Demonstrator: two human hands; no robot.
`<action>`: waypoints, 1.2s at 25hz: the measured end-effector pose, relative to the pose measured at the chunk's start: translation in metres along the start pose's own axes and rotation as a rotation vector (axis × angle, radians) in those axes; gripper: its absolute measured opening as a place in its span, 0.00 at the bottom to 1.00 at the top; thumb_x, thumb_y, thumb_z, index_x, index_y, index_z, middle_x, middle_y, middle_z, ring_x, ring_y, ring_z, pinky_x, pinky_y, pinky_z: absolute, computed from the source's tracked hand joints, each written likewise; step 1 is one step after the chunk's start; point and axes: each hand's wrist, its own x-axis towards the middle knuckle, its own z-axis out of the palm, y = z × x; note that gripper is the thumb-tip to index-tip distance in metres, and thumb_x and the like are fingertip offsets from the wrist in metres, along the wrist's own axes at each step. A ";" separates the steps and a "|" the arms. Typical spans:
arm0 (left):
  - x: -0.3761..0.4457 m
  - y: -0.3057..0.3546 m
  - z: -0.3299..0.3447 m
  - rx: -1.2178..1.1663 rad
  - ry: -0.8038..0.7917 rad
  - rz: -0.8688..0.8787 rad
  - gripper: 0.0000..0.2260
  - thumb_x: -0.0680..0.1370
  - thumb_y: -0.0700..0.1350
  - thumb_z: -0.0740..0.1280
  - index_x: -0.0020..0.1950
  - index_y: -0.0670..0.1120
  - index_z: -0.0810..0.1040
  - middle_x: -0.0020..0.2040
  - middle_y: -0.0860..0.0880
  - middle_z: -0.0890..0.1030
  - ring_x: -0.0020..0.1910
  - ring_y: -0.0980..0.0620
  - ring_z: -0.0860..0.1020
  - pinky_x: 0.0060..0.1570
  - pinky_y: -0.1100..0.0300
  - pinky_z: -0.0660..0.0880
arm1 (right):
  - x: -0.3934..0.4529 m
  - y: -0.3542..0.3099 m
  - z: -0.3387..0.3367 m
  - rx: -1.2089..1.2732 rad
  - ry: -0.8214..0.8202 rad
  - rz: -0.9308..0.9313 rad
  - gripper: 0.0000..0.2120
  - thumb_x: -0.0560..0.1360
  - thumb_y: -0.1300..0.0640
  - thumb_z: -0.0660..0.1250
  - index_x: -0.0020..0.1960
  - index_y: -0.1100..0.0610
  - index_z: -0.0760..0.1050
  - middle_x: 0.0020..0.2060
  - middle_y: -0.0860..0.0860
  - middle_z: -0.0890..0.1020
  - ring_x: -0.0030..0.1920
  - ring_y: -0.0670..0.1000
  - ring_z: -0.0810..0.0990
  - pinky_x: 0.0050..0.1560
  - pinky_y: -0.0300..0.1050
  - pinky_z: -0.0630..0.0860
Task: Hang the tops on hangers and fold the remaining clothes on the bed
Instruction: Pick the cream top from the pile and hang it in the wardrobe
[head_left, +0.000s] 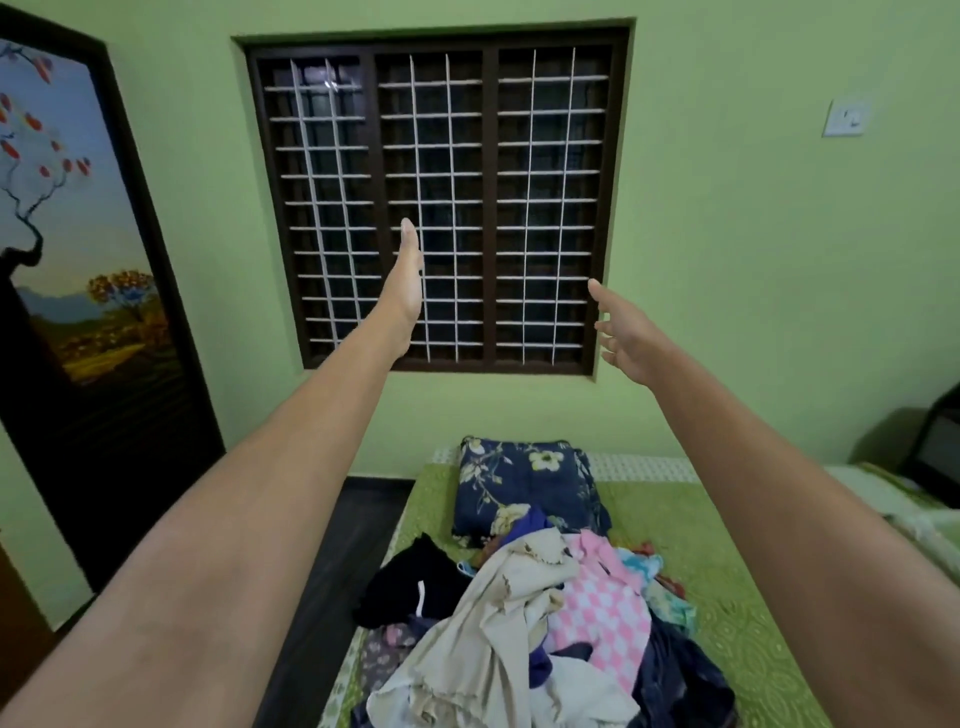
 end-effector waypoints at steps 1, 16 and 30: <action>0.008 -0.019 0.003 0.012 -0.010 -0.038 0.33 0.79 0.67 0.42 0.79 0.50 0.53 0.78 0.51 0.56 0.77 0.49 0.53 0.75 0.45 0.49 | 0.008 0.018 0.001 -0.006 0.004 0.031 0.34 0.78 0.37 0.56 0.78 0.54 0.53 0.76 0.57 0.56 0.76 0.57 0.55 0.74 0.54 0.56; 0.019 -0.477 0.072 0.197 -0.132 -0.785 0.26 0.80 0.46 0.64 0.76 0.44 0.60 0.73 0.46 0.66 0.68 0.42 0.68 0.59 0.49 0.69 | 0.080 0.415 0.041 -0.230 -0.055 0.806 0.16 0.78 0.52 0.65 0.58 0.63 0.71 0.54 0.64 0.74 0.61 0.62 0.73 0.58 0.54 0.70; 0.031 -0.575 0.138 0.314 -0.228 -0.846 0.04 0.77 0.36 0.62 0.43 0.38 0.74 0.43 0.42 0.75 0.41 0.44 0.78 0.51 0.51 0.76 | 0.123 0.550 0.045 -0.332 -0.054 0.695 0.23 0.74 0.61 0.69 0.66 0.60 0.67 0.53 0.56 0.77 0.49 0.53 0.74 0.48 0.44 0.71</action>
